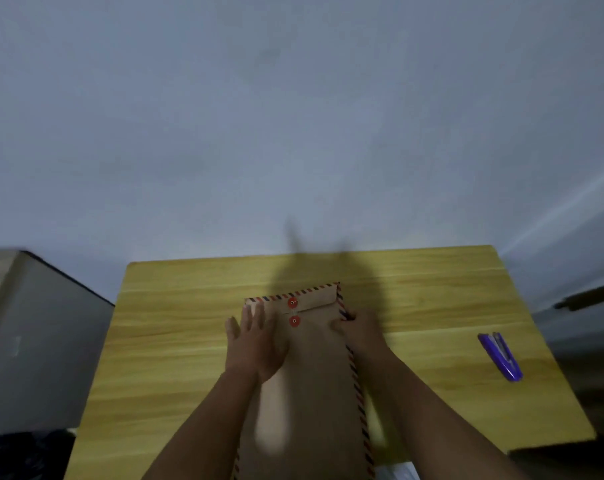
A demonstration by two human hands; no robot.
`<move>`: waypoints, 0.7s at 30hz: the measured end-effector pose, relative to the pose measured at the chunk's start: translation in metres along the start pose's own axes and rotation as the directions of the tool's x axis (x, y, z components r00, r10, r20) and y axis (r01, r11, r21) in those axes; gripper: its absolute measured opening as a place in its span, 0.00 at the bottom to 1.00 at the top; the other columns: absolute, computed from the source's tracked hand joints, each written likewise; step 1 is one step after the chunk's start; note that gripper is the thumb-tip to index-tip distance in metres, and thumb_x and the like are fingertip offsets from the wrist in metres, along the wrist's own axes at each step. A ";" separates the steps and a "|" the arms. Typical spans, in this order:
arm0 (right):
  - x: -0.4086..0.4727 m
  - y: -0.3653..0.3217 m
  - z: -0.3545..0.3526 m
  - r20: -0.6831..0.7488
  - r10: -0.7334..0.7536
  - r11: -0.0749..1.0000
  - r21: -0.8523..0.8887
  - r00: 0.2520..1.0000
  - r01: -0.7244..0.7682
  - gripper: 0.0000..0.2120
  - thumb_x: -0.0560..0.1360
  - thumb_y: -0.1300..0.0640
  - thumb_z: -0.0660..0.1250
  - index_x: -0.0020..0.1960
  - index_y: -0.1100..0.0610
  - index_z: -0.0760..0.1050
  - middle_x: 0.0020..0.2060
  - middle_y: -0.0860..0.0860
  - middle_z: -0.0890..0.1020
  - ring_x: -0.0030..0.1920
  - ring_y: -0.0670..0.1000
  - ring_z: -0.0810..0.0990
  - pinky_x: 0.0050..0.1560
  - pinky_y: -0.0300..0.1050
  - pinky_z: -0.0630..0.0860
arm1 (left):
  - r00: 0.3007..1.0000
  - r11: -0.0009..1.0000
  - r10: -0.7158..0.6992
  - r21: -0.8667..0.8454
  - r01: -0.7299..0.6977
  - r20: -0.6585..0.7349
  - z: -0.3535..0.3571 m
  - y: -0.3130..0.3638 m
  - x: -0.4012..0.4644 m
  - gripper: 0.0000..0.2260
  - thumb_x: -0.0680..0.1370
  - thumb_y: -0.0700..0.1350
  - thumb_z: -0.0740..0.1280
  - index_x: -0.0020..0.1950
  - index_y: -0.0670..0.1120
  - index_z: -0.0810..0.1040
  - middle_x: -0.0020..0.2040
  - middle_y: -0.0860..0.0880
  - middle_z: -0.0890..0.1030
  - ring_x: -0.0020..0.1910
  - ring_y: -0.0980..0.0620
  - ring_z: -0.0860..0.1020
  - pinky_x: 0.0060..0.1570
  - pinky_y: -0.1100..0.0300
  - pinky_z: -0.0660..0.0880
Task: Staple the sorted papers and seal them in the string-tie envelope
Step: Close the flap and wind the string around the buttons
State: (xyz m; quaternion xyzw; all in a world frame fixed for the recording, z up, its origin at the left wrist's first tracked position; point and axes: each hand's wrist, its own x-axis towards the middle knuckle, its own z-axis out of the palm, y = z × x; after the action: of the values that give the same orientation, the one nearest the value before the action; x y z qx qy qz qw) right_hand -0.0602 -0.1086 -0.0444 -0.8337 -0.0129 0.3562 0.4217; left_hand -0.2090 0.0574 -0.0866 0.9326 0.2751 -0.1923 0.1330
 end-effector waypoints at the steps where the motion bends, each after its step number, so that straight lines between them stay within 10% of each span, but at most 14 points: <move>1: -0.010 -0.008 -0.003 -0.005 -0.016 1.000 0.007 1.000 0.016 0.05 0.70 0.57 0.71 0.41 0.56 0.86 0.38 0.54 0.88 0.43 0.58 0.88 0.49 0.62 0.83 | 0.999 0.993 0.037 -0.115 -0.036 0.005 -0.007 0.005 -0.011 0.36 0.82 0.69 0.54 0.86 0.55 0.52 0.87 0.46 0.47 0.86 0.43 0.47 0.82 0.40 0.51; 7: -0.079 -0.077 -0.018 -0.069 -0.137 0.985 -0.115 0.988 0.129 0.07 0.72 0.59 0.71 0.37 0.56 0.84 0.29 0.50 0.82 0.32 0.51 0.82 0.33 0.46 0.81 | 0.977 0.603 0.159 -0.797 0.016 0.140 -0.071 0.044 -0.088 0.58 0.65 0.77 0.72 0.86 0.61 0.46 0.85 0.54 0.59 0.83 0.46 0.61 0.79 0.49 0.63; 10: -0.116 -0.114 -0.018 -0.110 -0.205 0.968 -0.168 0.973 0.185 0.16 0.72 0.59 0.69 0.26 0.55 0.72 0.22 0.49 0.74 0.26 0.51 0.76 0.28 0.39 0.69 | 0.972 0.481 0.229 -0.874 -0.070 0.048 -0.109 0.057 -0.115 0.46 0.71 0.62 0.79 0.83 0.60 0.56 0.72 0.63 0.75 0.71 0.59 0.75 0.62 0.67 0.77; 12: -0.140 -0.136 -0.016 -0.112 -0.238 0.962 -0.166 0.965 0.218 0.18 0.73 0.59 0.68 0.26 0.56 0.71 0.20 0.49 0.74 0.23 0.49 0.77 0.25 0.37 0.68 | 0.964 0.496 0.264 -0.851 -0.173 -0.042 -0.133 0.064 -0.134 0.37 0.74 0.50 0.75 0.78 0.62 0.60 0.63 0.66 0.77 0.60 0.68 0.77 0.48 0.74 0.77; 17: -0.189 -0.175 -0.018 -0.026 -0.370 0.926 -0.089 0.929 0.367 0.18 0.73 0.51 0.71 0.35 0.66 0.81 0.26 0.56 0.83 0.26 0.54 0.81 0.36 0.50 0.83 | 0.970 0.646 0.043 -0.735 -0.209 -0.238 -0.173 0.061 -0.166 0.16 0.81 0.54 0.60 0.63 0.50 0.79 0.57 0.47 0.86 0.56 0.44 0.83 0.46 0.57 0.73; 21: -0.211 -0.188 -0.034 -0.058 -0.489 0.872 -0.040 0.870 0.488 0.20 0.71 0.41 0.73 0.41 0.60 0.84 0.37 0.53 0.87 0.38 0.51 0.83 0.42 0.51 0.83 | 0.950 0.561 -0.109 -0.807 -0.183 -0.291 -0.201 0.045 -0.183 0.11 0.84 0.42 0.62 0.45 0.44 0.81 0.45 0.45 0.85 0.48 0.41 0.83 0.43 0.54 0.74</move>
State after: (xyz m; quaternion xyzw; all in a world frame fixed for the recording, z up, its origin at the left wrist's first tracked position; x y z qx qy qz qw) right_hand -0.1444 -0.0795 0.2257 -0.8197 -0.2133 0.2103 0.4882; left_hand -0.2678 0.0069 0.1774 0.7847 0.3301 0.1097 0.5132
